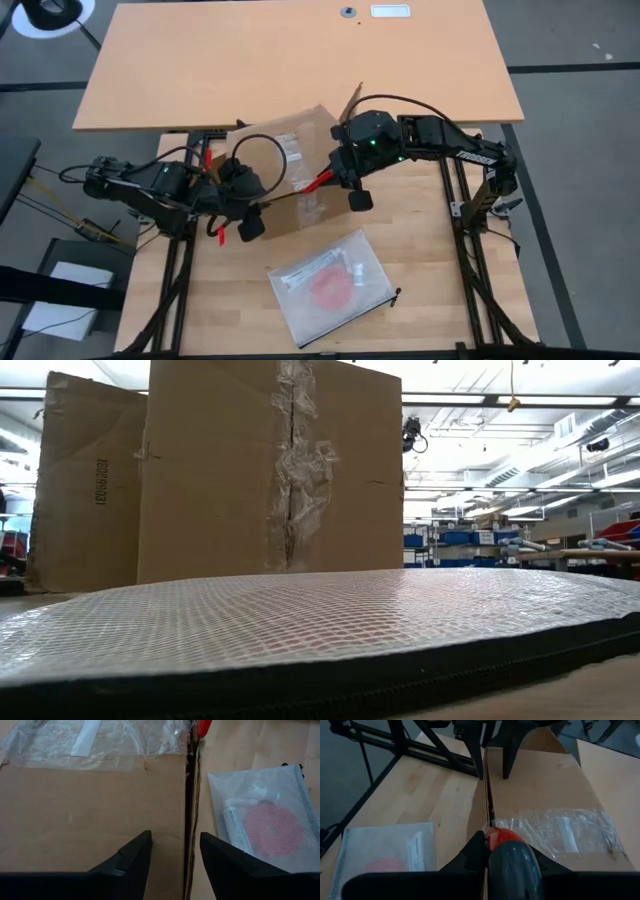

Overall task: Unpack boxes
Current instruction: Break down the cardboard box until it is fully flat using the red cutter

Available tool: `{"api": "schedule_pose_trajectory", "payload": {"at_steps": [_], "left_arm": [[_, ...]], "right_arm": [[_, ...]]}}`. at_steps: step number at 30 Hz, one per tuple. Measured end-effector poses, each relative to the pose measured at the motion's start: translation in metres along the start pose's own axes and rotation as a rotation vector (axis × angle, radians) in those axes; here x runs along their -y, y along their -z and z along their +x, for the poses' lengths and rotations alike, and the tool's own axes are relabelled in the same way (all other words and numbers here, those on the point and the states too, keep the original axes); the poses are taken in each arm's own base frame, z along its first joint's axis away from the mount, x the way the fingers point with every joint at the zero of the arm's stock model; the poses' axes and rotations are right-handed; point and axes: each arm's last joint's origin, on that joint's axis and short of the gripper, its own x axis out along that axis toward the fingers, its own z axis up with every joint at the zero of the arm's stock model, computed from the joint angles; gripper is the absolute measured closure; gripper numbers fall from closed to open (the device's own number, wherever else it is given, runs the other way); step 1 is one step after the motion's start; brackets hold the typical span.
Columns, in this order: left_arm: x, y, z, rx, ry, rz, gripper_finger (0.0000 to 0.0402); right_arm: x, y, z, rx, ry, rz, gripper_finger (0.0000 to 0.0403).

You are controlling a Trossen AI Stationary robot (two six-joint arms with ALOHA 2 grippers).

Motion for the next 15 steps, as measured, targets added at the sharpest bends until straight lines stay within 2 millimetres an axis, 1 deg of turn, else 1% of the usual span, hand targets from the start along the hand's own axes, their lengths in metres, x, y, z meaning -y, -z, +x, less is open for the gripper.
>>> {"api": "schedule_pose_trajectory", "payload": {"at_steps": [7, 10, 13, 15], "left_arm": [[0.0, 0.0, -0.001, 0.001, 0.001, -0.001, 0.022], [-0.001, -0.005, -0.006, 0.017, 0.018, -0.013, 0.022], [0.0, -0.017, -0.014, 0.108, 0.062, -0.038, 0.022], [0.003, -0.023, -0.016, 0.175, 0.084, -0.024, 0.022]], "right_arm": [[0.0, 0.0, 0.0, 0.0, 0.0, 0.0, 0.0348], [0.0, 0.0, 0.0, 0.0, 0.0, 0.001, 0.0348], [0.001, 0.001, 0.0, -0.003, 0.002, 0.005, 0.0348], [0.002, 0.001, 0.0, -0.003, 0.004, 0.007, 0.0348]]}}
